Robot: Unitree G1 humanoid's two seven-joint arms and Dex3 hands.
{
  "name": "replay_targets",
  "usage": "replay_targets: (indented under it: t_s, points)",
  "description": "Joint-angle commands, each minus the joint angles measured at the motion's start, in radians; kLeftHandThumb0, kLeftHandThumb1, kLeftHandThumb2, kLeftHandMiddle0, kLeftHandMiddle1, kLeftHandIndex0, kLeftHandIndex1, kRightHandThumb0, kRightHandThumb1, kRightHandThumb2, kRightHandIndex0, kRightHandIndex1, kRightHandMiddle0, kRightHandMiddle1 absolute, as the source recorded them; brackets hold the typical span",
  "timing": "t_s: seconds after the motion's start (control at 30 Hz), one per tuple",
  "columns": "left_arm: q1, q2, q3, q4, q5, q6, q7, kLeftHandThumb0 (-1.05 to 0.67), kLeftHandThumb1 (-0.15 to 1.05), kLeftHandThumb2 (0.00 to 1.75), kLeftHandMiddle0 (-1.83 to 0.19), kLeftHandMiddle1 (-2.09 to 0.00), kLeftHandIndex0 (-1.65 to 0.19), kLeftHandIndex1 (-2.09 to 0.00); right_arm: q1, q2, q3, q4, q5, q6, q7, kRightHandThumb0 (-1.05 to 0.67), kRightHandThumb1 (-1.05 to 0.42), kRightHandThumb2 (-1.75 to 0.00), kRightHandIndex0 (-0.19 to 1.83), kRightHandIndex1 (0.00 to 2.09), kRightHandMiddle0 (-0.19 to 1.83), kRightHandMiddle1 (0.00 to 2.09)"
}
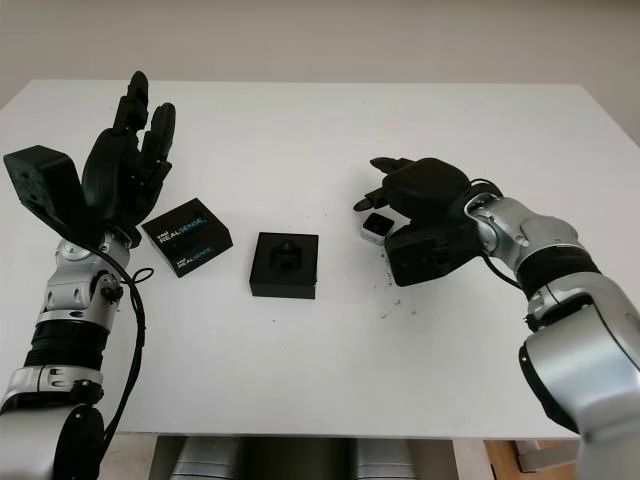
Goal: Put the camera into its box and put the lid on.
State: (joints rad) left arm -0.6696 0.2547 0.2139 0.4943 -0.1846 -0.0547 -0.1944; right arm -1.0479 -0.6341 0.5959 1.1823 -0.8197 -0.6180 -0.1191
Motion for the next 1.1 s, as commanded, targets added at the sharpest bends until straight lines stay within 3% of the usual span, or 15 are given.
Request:
replay_targets:
  t_s: [0.0, 0.17, 0.2, 0.27, 0.4, 1.07]
  points:
    - [0.004, 0.008, -0.004, -0.015, 0.006, 0.001, -0.001, -0.63, 1.05, 0.39, 0.17, -0.06, 0.18, -0.03, 0.006, 0.004, 0.005, 0.010, -0.008, 0.002, -0.011, -0.30, -0.95, -0.06, 0.11, 0.06, 0.77, 0.15]
    - [0.002, 0.007, -0.002, -0.016, 0.004, 0.006, 0.000, -0.62, 1.05, 0.40, 0.17, -0.05, 0.18, -0.04, 0.002, 0.001, 0.016, 0.018, -0.026, 0.010, -0.026, -0.32, -0.95, -0.06, 0.12, 0.06, 0.83, 0.23]
    - [0.001, 0.007, -0.002, -0.015, 0.004, 0.006, 0.000, -0.63, 1.05, 0.39, 0.17, -0.05, 0.18, -0.04, 0.001, 0.001, 0.017, 0.020, -0.026, 0.012, -0.024, -0.32, -0.97, -0.06, 0.12, 0.06, 0.78, 0.35]
    - [0.000, 0.010, -0.004, -0.011, 0.008, 0.004, -0.001, -0.64, 1.05, 0.39, 0.17, -0.06, 0.17, -0.04, -0.002, 0.002, 0.019, 0.025, -0.027, 0.019, -0.016, -0.33, -0.98, -0.05, 0.12, 0.05, 0.50, 0.91]
    - [-0.005, 0.012, -0.007, -0.008, 0.012, 0.006, -0.001, -0.63, 1.05, 0.40, 0.18, -0.05, 0.18, -0.04, -0.005, 0.001, 0.023, 0.028, -0.031, 0.028, -0.010, -0.35, -0.99, -0.05, 0.13, 0.06, 0.39, 1.18]
    - [-0.004, 0.009, -0.009, -0.012, 0.021, 0.032, -0.001, -0.63, 1.05, 0.40, 0.19, -0.02, 0.19, -0.01, 0.014, 0.016, -0.064, 0.044, 0.101, 0.057, 0.144, -0.34, -0.95, -0.05, 0.17, 0.07, 0.39, 1.27]
